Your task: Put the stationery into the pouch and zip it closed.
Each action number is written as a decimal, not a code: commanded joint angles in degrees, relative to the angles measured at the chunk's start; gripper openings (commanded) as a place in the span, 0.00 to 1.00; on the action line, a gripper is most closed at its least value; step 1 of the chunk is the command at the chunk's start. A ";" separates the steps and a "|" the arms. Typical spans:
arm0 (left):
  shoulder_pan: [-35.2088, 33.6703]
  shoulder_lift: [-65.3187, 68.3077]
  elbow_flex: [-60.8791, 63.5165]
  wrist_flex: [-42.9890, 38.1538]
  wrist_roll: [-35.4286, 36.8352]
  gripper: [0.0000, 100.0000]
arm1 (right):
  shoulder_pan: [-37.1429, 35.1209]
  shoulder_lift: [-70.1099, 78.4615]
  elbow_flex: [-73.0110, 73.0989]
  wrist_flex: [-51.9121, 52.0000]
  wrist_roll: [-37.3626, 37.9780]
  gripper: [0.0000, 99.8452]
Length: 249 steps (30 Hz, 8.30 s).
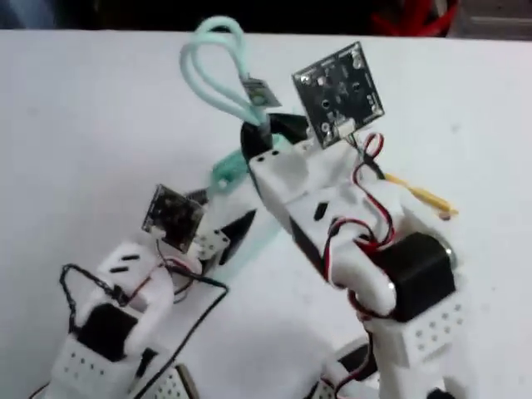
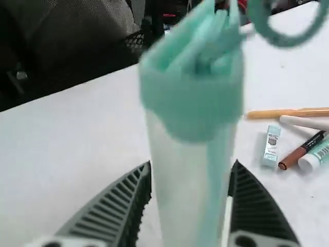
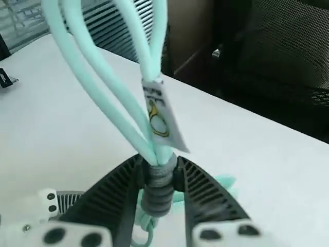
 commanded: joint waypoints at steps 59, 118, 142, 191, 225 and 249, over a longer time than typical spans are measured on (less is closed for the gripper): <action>4.26 -1.27 1.76 -9.49 -0.26 0.04 | 17.71 -6.37 15.38 -17.10 10.11 0.21; 4.26 16.48 5.01 -28.92 3.08 0.03 | 48.48 65.63 -3.96 4.62 61.36 0.05; 4.26 16.48 5.10 -28.57 3.08 0.03 | 48.13 20.62 -3.25 20.70 59.78 0.02; 4.26 16.40 5.89 -29.01 2.99 0.03 | 38.37 -19.03 30.86 1.10 44.84 0.02; 4.26 16.40 5.89 -29.01 2.99 0.03 | 38.37 -19.56 30.51 -0.22 41.41 0.02; 4.26 16.31 5.98 -28.66 3.43 0.11 | 33.10 -18.86 18.64 -4.62 19.60 0.02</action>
